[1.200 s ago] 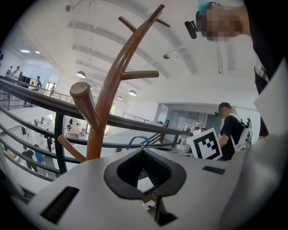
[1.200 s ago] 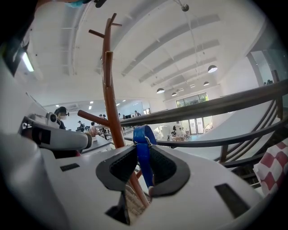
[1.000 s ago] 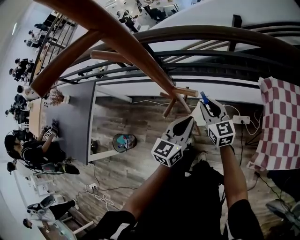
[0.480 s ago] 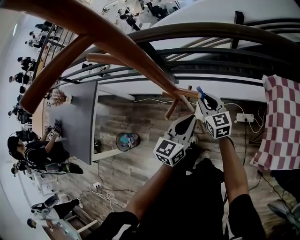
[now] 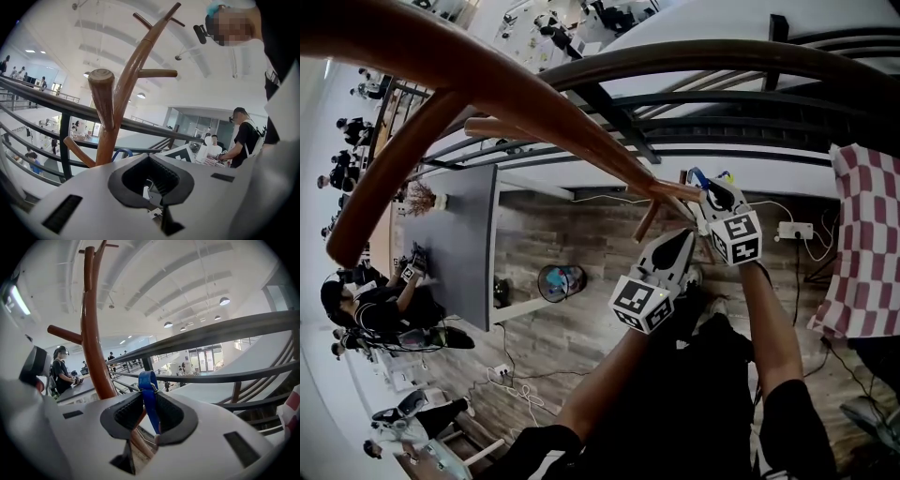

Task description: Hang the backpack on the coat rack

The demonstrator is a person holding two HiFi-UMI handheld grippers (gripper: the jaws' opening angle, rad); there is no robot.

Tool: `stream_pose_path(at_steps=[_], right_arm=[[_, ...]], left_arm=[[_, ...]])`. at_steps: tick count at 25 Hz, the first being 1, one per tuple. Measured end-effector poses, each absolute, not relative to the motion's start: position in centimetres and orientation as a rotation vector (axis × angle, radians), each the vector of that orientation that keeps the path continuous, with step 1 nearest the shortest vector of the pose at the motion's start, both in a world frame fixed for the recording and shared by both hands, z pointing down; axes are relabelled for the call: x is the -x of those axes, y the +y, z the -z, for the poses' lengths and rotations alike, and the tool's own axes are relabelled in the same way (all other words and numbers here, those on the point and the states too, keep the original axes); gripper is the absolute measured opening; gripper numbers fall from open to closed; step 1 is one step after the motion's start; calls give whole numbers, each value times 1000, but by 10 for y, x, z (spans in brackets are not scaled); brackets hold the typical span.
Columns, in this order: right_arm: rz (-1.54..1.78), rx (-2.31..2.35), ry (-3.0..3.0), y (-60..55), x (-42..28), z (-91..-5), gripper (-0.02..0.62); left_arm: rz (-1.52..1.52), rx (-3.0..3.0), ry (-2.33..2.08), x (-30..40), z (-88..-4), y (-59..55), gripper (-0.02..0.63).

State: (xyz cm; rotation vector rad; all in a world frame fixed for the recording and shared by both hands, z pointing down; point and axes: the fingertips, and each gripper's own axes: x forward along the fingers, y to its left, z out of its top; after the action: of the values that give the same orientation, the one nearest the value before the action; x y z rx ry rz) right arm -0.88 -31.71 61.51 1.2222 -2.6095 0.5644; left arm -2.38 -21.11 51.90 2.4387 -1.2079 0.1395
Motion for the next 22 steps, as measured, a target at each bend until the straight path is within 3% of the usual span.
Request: stream_pose_path(at_steps=[22], right_arm=[[-603, -1221, -2585, -345, 21, -632, 95]], left_arm=[[-142, -2433, -1222, 23, -516, -214, 6]])
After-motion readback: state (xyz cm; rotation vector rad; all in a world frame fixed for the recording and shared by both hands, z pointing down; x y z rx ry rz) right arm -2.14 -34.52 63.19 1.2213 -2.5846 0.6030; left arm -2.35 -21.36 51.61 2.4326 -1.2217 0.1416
